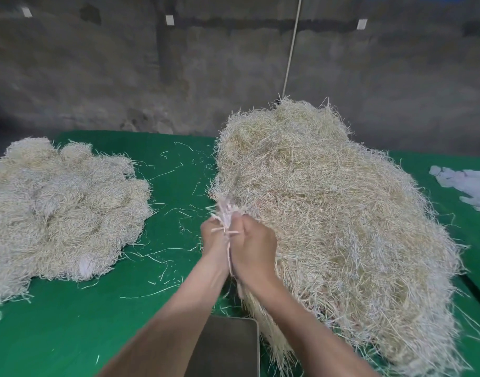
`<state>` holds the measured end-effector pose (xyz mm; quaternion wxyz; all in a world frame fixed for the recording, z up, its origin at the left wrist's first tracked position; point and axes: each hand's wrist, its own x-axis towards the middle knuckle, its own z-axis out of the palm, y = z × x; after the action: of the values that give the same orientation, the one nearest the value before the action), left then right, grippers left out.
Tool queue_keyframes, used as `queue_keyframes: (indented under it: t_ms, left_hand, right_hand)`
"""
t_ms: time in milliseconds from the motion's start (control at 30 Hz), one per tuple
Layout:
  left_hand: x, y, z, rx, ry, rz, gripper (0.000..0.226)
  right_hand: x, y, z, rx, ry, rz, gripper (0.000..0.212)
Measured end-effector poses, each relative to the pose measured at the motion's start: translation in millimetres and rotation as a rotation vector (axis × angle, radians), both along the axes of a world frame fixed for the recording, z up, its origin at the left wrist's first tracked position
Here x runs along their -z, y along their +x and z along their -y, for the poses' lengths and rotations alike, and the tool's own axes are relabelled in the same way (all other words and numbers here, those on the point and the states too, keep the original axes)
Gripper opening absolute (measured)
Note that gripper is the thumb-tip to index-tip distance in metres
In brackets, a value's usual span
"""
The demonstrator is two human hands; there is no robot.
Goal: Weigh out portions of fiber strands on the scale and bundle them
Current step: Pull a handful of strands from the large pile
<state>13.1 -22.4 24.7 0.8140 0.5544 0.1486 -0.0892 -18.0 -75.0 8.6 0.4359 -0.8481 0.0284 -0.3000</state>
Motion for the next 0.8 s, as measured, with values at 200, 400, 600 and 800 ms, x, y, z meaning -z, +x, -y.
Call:
queue_keyframes:
  t_ms: [200, 400, 600, 800]
  left_hand:
    - [-1.4, -8.6, 3.4, 0.142, 0.129, 0.026, 0.028]
    - [1.1, 8.1, -9.4, 0.073, 0.576, 0.425, 0.040]
    - [-0.8, -1.7, 6.8, 0.120, 0.268, 0.340, 0.027]
    - [4.4, -26.1, 14.0, 0.150, 0.050, 0.215, 0.054]
  right_hand:
    - [-1.0, 4.6, 24.3, -0.010, 0.211, 0.040, 0.040]
    - [0.2, -5.2, 38.2, -0.110, 0.618, -0.079, 0.042]
    - [-3.6, 7.2, 30.6, -0.068, 0.495, -0.206, 0.059]
    - [-1.1, 16.8, 36.1, 0.035, 0.729, -0.167, 0.036]
